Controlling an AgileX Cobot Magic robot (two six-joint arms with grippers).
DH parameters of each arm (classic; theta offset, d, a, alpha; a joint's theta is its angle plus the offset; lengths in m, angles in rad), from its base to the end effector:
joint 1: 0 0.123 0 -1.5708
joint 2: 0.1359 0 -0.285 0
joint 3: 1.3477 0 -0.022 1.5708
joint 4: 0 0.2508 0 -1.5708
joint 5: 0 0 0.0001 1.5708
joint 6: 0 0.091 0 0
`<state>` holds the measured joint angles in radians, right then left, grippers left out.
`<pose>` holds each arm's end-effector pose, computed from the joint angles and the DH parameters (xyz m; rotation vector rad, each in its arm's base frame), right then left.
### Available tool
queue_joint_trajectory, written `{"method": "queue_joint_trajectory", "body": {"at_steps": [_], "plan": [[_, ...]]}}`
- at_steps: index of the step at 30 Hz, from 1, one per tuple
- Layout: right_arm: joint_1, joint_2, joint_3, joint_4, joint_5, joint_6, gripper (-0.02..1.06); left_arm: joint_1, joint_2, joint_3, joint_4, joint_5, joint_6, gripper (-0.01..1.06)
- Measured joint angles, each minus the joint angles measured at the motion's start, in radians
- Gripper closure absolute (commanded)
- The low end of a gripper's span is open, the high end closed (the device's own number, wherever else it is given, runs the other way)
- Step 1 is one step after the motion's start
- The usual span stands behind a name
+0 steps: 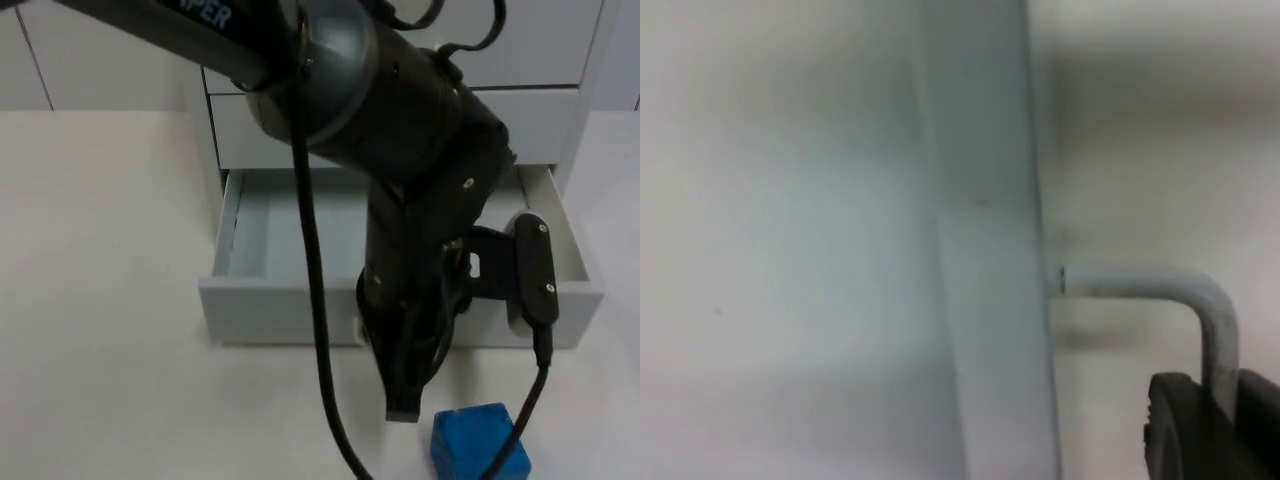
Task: Open the drawer with the left hand, place the block into the drawer with the right hand, then close the drawer with the left hand.
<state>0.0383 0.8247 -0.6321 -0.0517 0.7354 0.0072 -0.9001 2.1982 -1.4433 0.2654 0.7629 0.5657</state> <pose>0.1490 0.0025 0.2843 -0.0677 2.4097 -0.0385 0.2750 -0.3200 0.1025 2.1704 2.0143 0.2535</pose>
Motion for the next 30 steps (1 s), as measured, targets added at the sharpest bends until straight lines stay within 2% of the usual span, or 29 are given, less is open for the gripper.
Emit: {"method": "queue_joint_trajectory", "body": {"at_steps": [7,15,16,18,19,20,22,24,27,30], "plan": [[0.0,0.0,0.0,0.0,0.0,0.0,-0.01,-0.001,0.0,0.0,-0.078,0.008,0.065,1.05],[0.0,0.0,0.0,0.0,0.0,0.002,-0.01,-0.001,0.0,0.002,-0.086,0.008,0.081,1.04],[0.0,0.0,0.0,0.0,0.0,0.002,-0.01,-0.001,0.0,0.002,-0.086,0.008,0.081,1.0],[0.0,0.0,0.0,0.0,0.0,0.002,-0.01,-0.001,0.0,0.002,-0.086,0.008,0.097,0.82],[0.0,0.0,0.0,0.0,0.0,0.002,-0.01,-0.001,0.0,0.002,-0.086,0.008,0.097,0.77],[0.0,0.0,0.0,0.0,0.0,0.002,-0.01,-0.004,-0.001,0.002,-0.086,0.011,0.108,0.77],[0.0,0.0,0.0,0.0,0.0,0.002,-0.01,-0.006,-0.006,0.002,-0.091,0.019,0.114,0.5],[0.0,0.0,0.0,0.0,0.0,0.002,-0.01,-0.008,-0.01,0.002,-0.098,0.024,0.115,0.33],[0.0,0.0,0.0,0.0,0.0,0.002,-0.01,-0.014,-0.031,0.005,-0.116,0.029,0.115,0.27],[0.0,0.0,0.0,0.0,0.0,0.002,-0.01,-0.014,-0.067,0.005,-0.123,0.042,0.115,0.26]]}}
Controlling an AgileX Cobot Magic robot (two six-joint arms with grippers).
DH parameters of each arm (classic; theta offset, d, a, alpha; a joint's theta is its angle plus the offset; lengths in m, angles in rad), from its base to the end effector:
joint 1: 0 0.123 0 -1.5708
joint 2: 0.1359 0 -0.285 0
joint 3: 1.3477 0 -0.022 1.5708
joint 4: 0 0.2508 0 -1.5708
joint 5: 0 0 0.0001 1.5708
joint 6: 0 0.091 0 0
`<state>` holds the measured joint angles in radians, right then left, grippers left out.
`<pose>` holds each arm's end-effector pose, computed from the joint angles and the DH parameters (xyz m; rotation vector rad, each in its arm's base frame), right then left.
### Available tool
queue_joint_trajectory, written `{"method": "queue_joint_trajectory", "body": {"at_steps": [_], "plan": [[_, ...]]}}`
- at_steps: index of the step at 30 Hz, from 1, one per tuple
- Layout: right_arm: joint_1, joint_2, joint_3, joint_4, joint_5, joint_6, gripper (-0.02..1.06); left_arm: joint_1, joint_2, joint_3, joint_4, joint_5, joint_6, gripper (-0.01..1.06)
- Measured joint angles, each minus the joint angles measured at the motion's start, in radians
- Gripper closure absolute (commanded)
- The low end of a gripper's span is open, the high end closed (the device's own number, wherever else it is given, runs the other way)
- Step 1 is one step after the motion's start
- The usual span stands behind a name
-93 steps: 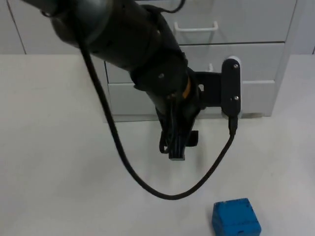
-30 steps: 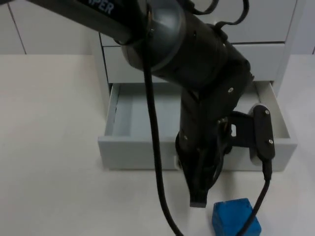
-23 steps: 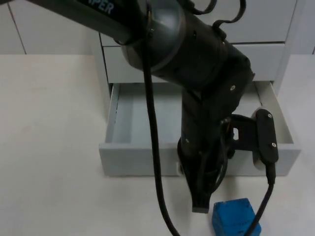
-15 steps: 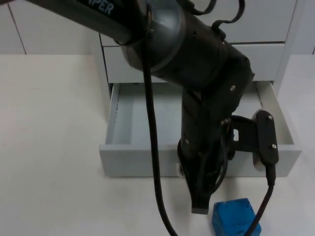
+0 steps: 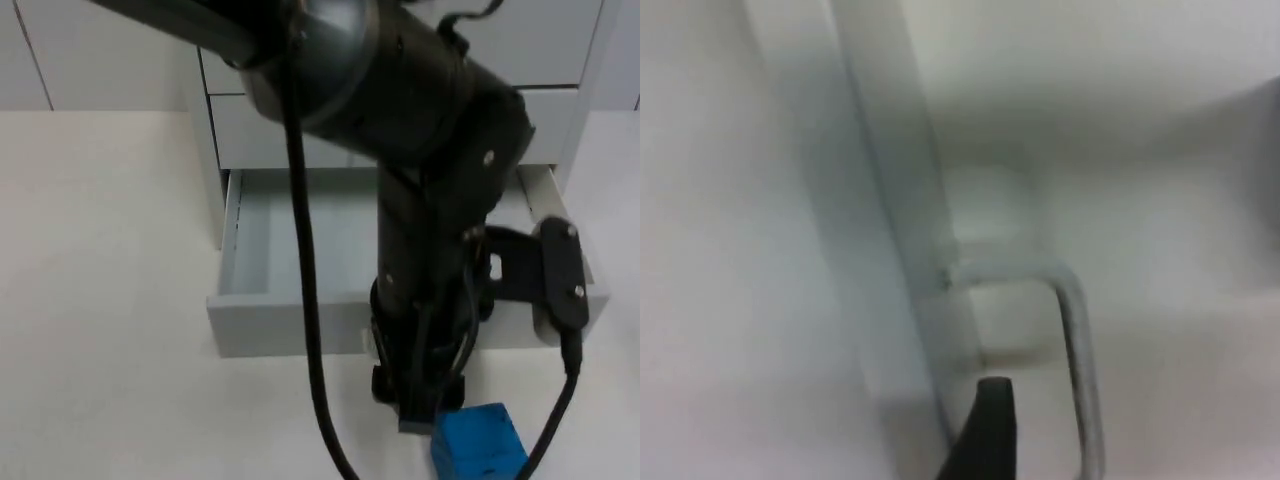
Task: Open the drawer with the left hand, place the block into the drawer with the right hand, then close the drawer with the left hand.
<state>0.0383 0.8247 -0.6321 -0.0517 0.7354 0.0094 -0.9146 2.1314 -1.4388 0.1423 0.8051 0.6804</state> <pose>0.1490 0.0025 0.2843 -0.0651 2.4097 -0.0375 0.2614 -0.3242 0.1277 2.2146 1.9742 0.1351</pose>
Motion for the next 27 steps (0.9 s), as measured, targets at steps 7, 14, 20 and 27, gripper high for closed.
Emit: {"method": "queue_joint_trajectory", "body": {"at_steps": [7,14,20,27], "plan": [[0.0,0.0,0.0,0.007,0.0,0.0,-0.01,0.004,-0.093,0.0,-0.058,0.08,0.0,0.26],[0.0,0.0,0.0,0.012,0.0,0.0,-0.01,0.03,-0.144,0.0,-0.142,0.096,-0.036,0.26],[0.0,0.0,0.0,0.012,0.0,0.0,-0.01,0.125,-0.159,0.0,-0.185,0.165,-0.156,0.26],[0.0,0.0,0.0,0.012,0.0,0.0,-0.01,0.277,-0.248,0.059,-0.345,0.212,-0.177,0.26]]}}
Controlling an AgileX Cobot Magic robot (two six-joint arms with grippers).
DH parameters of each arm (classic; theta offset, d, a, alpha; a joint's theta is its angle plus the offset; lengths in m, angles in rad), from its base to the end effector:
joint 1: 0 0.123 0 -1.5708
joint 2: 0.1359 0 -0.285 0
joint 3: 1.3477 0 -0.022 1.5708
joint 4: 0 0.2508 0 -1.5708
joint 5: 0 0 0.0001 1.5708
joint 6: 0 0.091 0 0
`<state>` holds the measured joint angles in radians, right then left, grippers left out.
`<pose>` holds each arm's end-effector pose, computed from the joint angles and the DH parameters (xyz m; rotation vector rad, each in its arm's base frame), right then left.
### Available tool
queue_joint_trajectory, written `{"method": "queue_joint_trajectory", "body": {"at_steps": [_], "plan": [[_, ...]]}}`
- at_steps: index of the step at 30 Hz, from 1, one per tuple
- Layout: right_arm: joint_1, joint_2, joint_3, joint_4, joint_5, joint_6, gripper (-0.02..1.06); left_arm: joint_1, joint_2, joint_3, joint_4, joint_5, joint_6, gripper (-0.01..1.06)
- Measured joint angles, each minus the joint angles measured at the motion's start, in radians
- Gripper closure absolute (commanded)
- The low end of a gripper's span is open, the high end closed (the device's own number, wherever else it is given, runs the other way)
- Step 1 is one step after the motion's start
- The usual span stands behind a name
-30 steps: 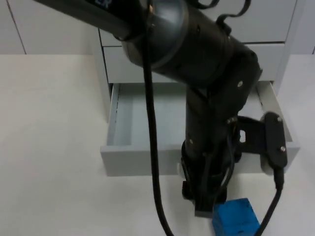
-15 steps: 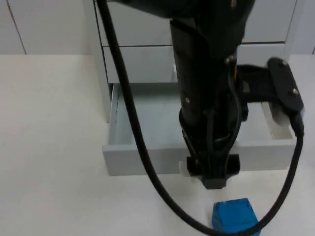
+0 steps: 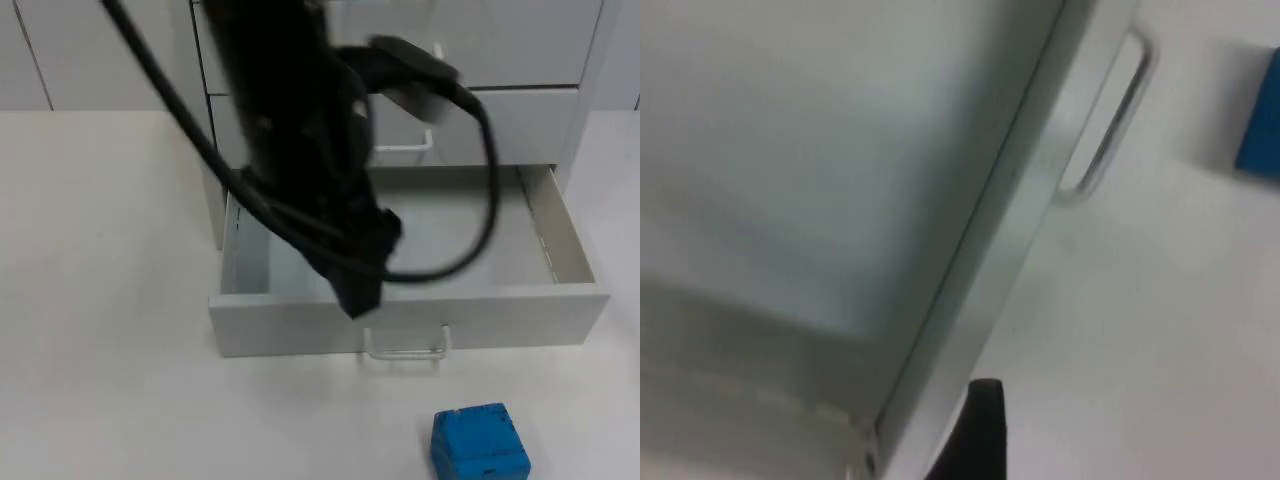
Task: Open the drawer with the left hand, place the block into the drawer with the right hand, then close the drawer with the left hand.
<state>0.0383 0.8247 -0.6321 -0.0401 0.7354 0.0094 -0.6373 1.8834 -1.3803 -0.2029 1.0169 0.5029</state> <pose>0.1490 0.0033 0.2842 -0.0583 2.4102 -0.0242 0.2921 -0.2356 0.2099 1.4990 2.6024 -0.2841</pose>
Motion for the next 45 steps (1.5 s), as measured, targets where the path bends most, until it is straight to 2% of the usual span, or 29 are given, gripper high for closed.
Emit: {"method": "queue_joint_trajectory", "body": {"at_steps": [6,11,12,17,18,22,26,28,30,31,32,35,41,45], "plan": [[0.0,0.0,0.0,0.0,0.0,0.0,-0.01,0.076,-0.124,0.126,-0.024,-0.037,-0.034,0.26],[0.0,0.0,0.0,0.0,0.002,0.0,-0.01,0.193,-0.306,0.31,-0.028,-0.134,-0.138,0.26],[0.0,0.0,0.0,0.0,0.002,0.0,-0.01,0.193,-0.306,0.31,-0.028,-0.134,-0.138,0.26],[0.0,0.0,0.0,0.003,0.008,0.0,-0.01,0.353,-0.479,0.486,-0.028,-0.182,-0.233,0.26],[0.0,0.0,0.0,0.003,0.008,0.0,-0.01,0.353,-0.479,0.486,-0.028,-0.182,-0.233,0.26],[0.0,0.0,0.0,0.014,0.009,0.0,-0.01,0.483,-0.617,0.61,-0.028,-0.222,-0.265,0.26],[0.0,0.0,0.0,0.018,0.009,-0.002,-0.01,0.562,-0.726,0.676,-0.028,-0.244,-0.291,0.26],[0.0,0.0,0.0,0.02,0.009,-0.002,-0.01,0.59,-0.786,0.696,-0.026,-0.253,-0.312,0.21],[0.0,0.0,0.0,0.021,0.009,-0.002,-0.01,0.6,-0.811,0.704,-0.015,-0.256,-0.33,0.06],[0.0,0.0,0.0,0.024,0.009,-0.002,-0.01,0.607,-0.839,0.71,0.003,-0.261,-0.354,0.06],[0.0,0.0,0.0,0.024,0.009,-0.002,-0.01,0.607,-0.854,0.712,0.011,-0.261,-0.368,0.0],[0.0,0.0,0.0,0.04,0.023,-0.002,-0.01,0.61,-0.934,0.714,0.093,-0.262,-0.457,0.0],[0.013,0.0,0.0,0.063,0.051,-0.004,-0.01,0.61,-1.051,0.714,0.11,-0.207,-0.491,0.0],[0.129,0.0,0.0,0.067,0.078,-0.009,-0.01,0.61,-1.172,0.743,0.11,-0.194,-0.494,0.0]]}}
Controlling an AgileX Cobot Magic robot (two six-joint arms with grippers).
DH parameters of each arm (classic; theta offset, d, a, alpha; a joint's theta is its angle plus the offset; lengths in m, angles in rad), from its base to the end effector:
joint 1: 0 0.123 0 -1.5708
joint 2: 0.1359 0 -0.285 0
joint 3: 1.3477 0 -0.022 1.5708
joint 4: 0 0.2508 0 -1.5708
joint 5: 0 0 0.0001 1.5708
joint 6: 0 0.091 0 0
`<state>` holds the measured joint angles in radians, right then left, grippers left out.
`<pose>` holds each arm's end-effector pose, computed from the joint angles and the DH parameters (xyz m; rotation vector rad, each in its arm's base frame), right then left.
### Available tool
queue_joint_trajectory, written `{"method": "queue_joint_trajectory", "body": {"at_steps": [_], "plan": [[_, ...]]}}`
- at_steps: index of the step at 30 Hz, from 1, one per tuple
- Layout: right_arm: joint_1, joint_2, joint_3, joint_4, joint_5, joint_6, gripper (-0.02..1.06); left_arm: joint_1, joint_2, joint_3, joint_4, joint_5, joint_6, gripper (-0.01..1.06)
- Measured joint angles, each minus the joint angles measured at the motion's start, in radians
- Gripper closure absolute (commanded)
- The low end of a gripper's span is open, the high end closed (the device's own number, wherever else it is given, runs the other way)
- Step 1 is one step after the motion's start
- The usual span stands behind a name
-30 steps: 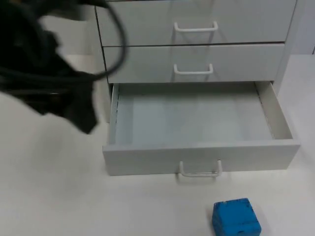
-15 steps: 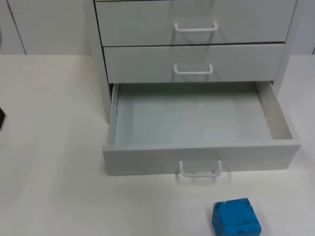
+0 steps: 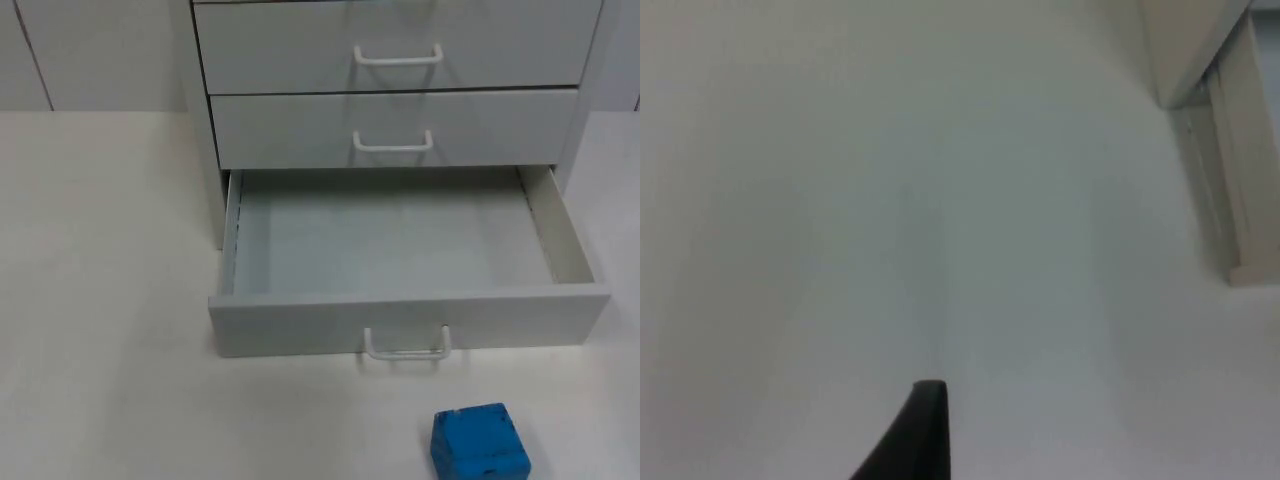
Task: Open the drawer with the left hand, place the block into the drawer with the right hand, then close the drawer with the left hand.
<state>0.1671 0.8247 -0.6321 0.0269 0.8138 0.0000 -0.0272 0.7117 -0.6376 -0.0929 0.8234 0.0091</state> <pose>0.1412 0.0256 0.2797 -0.1933 2.4850 0.1023 0.1243 -0.0096 0.2962 0.0004 2.3798 -0.1198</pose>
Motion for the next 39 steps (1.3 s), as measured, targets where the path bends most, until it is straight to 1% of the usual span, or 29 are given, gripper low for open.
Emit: {"method": "queue_joint_trajectory", "body": {"at_steps": [1,4,6,7,10,12,13,16,17,19,20,22,24,25,26,28,29,31,32,37,39], "plan": [[0.0,0.0,0.0,0.0,0.0,0.0,-0.01,0.0,0.0,0.0,0.0,0.0,0.0,0.0],[0.12,0.0,0.0,0.0,0.005,0.02,-0.01,0.0,-0.099,0.045,0.0,0.002,0.0,0.0],[0.201,0.0,0.0,0.0,0.005,0.069,-0.01,0.0,-0.154,0.072,0.0,0.004,0.0,0.0],[0.201,0.0,0.0,0.0,0.005,0.069,-0.01,0.0,-0.154,0.072,0.0,0.004,0.0,0.0],[0.329,0.015,0.0,-0.013,0.001,0.169,-0.01,0.0,-0.224,0.105,0.0,0.007,-0.009,0.0],[0.422,0.052,0.0,-0.053,0.001,0.256,-0.01,0.0,-0.259,0.12,0.0,0.012,-0.009,0.0],[0.422,0.052,0.0,-0.053,0.001,0.256,-0.01,0.0,-0.259,0.12,0.0,0.012,-0.009,0.0],[0.557,0.164,0.0,-0.159,-0.006,0.432,-0.01,0.0,-0.285,0.122,0.0,0.018,-0.009,0.0],[0.604,0.216,0.0,-0.197,-0.018,0.488,-0.01,0.0,-0.292,0.122,0.0,0.022,-0.009,0.0],[0.683,0.317,0.0,-0.3,-0.06,0.637,-0.01,0.0,-0.299,0.122,0.0,0.022,-0.009,0.0],[0.683,0.317,0.0,-0.3,-0.06,0.637,-0.01,0.0,-0.299,0.122,0.0,0.022,-0.009,0.0],[0.747,0.427,0.0,-0.402,-0.136,0.786,-0.01,0.0,-0.299,0.122,0.0,0.024,-0.009,0.0],[0.776,0.524,0.0,-0.505,-0.223,0.939,-0.01,0.0,-0.301,0.122,0.0,0.024,-0.009,0.0],[0.778,0.575,0.0,-0.539,-0.271,0.991,-0.01,0.0,-0.301,0.122,0.0,0.025,-0.009,0.0],[0.778,0.575,0.0,-0.539,-0.271,0.991,-0.01,0.0,-0.301,0.122,0.0,0.025,-0.009,0.0],[0.78,0.672,-0.002,-0.596,-0.337,1.084,-0.01,0.0,-0.301,0.122,0.0,0.025,-0.009,0.0],[0.78,0.712,-0.009,-0.606,-0.358,1.108,-0.01,0.0,-0.301,0.122,0.0,0.025,-0.009,0.0],[0.78,0.798,-0.03,-0.62,-0.385,1.137,-0.01,0.0,-0.301,0.122,0.0,0.025,-0.009,0.0],[0.78,0.798,-0.03,-0.62,-0.385,1.137,-0.01,0.0,-0.301,0.122,0.0,0.025,-0.009,0.0],[0.78,0.939,-0.111,-0.643,-0.429,1.155,-0.01,0.0,-0.301,0.122,0.0,0.025,-0.009,0.0],[0.78,0.961,-0.119,-0.645,-0.437,1.155,0.0,0.0,-0.301,0.122,0.0,0.025,-0.009,0.0]]}}
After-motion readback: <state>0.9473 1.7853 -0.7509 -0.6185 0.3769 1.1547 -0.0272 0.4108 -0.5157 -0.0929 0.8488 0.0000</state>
